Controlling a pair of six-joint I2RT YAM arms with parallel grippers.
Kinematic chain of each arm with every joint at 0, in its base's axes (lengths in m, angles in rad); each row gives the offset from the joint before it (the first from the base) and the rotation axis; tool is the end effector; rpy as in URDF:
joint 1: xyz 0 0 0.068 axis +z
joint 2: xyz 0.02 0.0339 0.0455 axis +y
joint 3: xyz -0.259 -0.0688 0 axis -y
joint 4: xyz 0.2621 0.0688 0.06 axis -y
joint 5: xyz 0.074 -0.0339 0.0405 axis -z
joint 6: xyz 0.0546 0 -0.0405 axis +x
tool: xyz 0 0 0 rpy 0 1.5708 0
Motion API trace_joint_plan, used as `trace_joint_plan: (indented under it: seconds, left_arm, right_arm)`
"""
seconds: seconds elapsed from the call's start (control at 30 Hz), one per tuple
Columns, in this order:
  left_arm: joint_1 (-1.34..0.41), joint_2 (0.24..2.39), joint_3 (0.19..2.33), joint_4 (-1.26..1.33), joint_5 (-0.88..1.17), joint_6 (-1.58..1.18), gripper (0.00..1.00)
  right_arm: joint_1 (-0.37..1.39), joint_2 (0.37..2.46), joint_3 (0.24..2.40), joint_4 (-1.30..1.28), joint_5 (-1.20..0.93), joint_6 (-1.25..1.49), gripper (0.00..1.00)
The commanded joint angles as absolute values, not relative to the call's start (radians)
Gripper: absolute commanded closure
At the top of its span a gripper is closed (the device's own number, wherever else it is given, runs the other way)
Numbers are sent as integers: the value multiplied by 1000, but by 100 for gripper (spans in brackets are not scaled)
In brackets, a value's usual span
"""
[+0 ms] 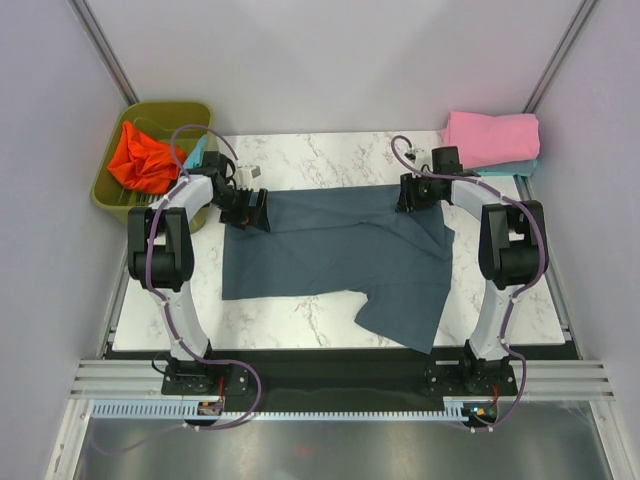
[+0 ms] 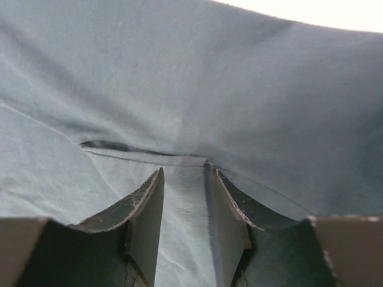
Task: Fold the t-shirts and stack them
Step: Fold the tshirt
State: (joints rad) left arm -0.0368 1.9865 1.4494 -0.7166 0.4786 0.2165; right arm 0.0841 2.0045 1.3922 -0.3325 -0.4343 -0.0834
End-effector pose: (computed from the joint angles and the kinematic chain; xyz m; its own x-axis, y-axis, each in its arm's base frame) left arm 0.4175 -0.0405 0.1515 -0.8895 0.2236 -0.3985 0.3760 0.8537 -0.3604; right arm 0.4467 0.0607 0.1469 -0.7779 -0.1414 -0.6123 -0.3880 0.8745 0.2910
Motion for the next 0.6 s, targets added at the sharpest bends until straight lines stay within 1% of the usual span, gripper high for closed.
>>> trace_joint_plan:
  seconds: [0.0,0.1,0.2,0.23,0.27,0.3,0.4,0.43,0.5,0.57]
  left_arm:
    - [-37,1993,1463,-724,474,187,1]
    - [-37,1990,1466,-723,476,187,1]
    - [-37,1990,1470,-723,469,186,1]
    - [-37,1990,1467,-724,471,186,1]
    - [-37,1988,1465,-724,469,186,1]
    - [-38,1987,1463,-723,469,186,1]
    - [-37,1983,1459,-724,469,186,1]
    - [-37,1980,1457,-721,471,183,1]
    - [-38,1982,1454,-716,472,179,1]
    - [-37,1980,1454,-712,479,176,1]
  right_arm:
    - [103,2016,1404,-353,-472,-106,55]
    - [106,2026,1407,-368,-476,-110,55]
    - [106,2029,1413,-374,-479,-114,57]
    - [104,2028,1414,-374,-479,-117,58]
    - [104,2029,1419,-376,-479,-120,61]
    - [104,2026,1420,-376,-479,-121,69]
    - [106,2010,1424,-377,-477,-124,82]
    - [107,2002,1422,-376,-477,-121,90]
    - [110,1973,1411,-382,-474,-121,93]
    - [124,1933,1391,-387,-469,-130,93]
